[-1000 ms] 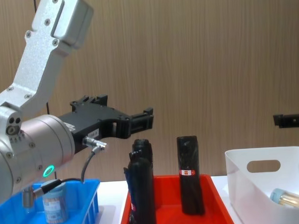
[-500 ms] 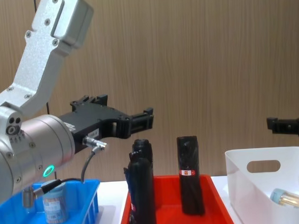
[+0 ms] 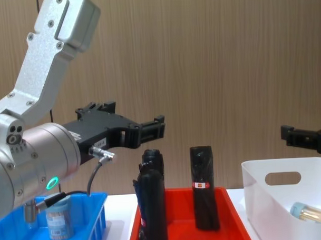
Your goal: Pick the cotton swabs from the blue box and place them into the white box.
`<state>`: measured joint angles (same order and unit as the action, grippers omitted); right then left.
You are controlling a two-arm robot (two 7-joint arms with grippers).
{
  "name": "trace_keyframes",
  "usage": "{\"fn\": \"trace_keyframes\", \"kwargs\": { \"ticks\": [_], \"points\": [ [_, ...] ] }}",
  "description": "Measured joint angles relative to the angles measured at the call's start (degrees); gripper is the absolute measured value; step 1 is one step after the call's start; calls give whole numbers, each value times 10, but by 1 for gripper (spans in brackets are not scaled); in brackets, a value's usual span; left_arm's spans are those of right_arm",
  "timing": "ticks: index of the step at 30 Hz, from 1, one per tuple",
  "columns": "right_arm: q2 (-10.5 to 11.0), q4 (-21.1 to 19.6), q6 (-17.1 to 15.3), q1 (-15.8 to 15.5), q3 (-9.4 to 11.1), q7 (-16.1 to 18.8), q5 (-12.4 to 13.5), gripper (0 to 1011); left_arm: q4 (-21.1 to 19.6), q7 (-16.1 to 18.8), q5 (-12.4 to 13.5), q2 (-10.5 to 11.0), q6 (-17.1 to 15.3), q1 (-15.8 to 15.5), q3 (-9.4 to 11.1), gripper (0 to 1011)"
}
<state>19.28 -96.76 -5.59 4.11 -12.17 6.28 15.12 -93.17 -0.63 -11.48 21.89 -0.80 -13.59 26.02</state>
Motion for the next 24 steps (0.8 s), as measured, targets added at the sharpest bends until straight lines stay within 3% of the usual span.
{"fn": "trace_keyframes", "kwargs": {
  "ticks": [12,24],
  "points": [
    [1,-42,35,-47,-8,-23,13,1002,0,0,0,0,0,0,0,1004],
    [1,-45,36,-49,-8,-25,14,1002,0,0,0,0,0,0,0,1004]
  ]
}}
